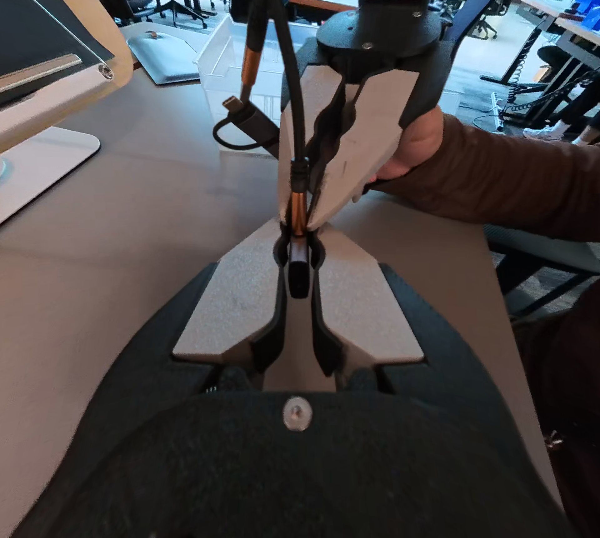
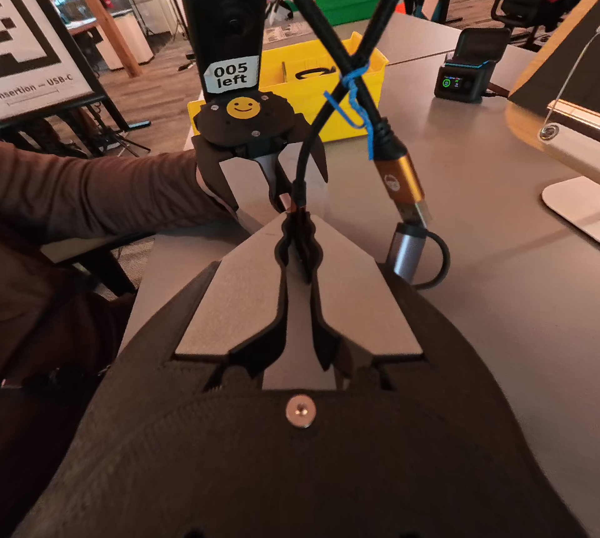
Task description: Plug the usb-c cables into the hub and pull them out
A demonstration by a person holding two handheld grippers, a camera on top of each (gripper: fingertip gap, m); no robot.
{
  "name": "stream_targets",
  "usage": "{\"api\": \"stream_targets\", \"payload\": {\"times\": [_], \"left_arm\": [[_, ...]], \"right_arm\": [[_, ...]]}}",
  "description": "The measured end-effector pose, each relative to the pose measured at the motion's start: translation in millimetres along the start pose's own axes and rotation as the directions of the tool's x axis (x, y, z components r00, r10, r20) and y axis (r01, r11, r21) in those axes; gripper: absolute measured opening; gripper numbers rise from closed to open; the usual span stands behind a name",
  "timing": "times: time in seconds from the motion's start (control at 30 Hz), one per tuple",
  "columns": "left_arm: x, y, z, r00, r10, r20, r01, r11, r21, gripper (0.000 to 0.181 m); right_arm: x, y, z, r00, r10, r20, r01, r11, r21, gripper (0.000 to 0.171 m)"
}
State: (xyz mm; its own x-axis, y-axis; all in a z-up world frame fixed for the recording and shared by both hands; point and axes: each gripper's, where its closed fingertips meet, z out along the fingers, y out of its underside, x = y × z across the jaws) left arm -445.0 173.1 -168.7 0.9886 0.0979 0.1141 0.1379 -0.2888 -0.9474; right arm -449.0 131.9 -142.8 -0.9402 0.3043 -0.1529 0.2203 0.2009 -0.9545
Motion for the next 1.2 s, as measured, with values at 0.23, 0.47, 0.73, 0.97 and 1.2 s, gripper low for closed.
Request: {"api": "stream_targets", "payload": {"times": [0.23, 0.47, 0.73, 0.97, 1.2], "left_arm": [[-5, -2, 3, 0.999, -0.051, 0.014, 0.050, 0.998, 0.038, 0.007], [-7, -2, 1, 0.990, -0.142, -0.019, 0.143, 0.988, 0.058, 0.007], [-10, -12, -4, 0.986, -0.165, -0.013, 0.166, 0.979, 0.117, 0.008], [-11, -11, -3, 0.989, -0.146, -0.017, 0.147, 0.982, 0.121, 0.008], [-10, -26, -10, 0.999, -0.026, 0.044, 0.016, 0.975, 0.221, 0.006]], "right_arm": [[5, 0, -1, 0.999, 0.047, 0.005, -0.048, 0.998, 0.037, 0.004], [10, -3, 2, 0.994, 0.111, 0.003, -0.111, 0.991, 0.071, 0.002], [15, -19, -4, 0.947, 0.292, 0.134, -0.316, 0.921, 0.229, 0.002], [16, -17, -7, 0.971, 0.225, 0.083, -0.237, 0.950, 0.202, 0.003], [12, -33, -26, 0.951, 0.239, 0.196, -0.292, 0.905, 0.311, 0.003]]}}
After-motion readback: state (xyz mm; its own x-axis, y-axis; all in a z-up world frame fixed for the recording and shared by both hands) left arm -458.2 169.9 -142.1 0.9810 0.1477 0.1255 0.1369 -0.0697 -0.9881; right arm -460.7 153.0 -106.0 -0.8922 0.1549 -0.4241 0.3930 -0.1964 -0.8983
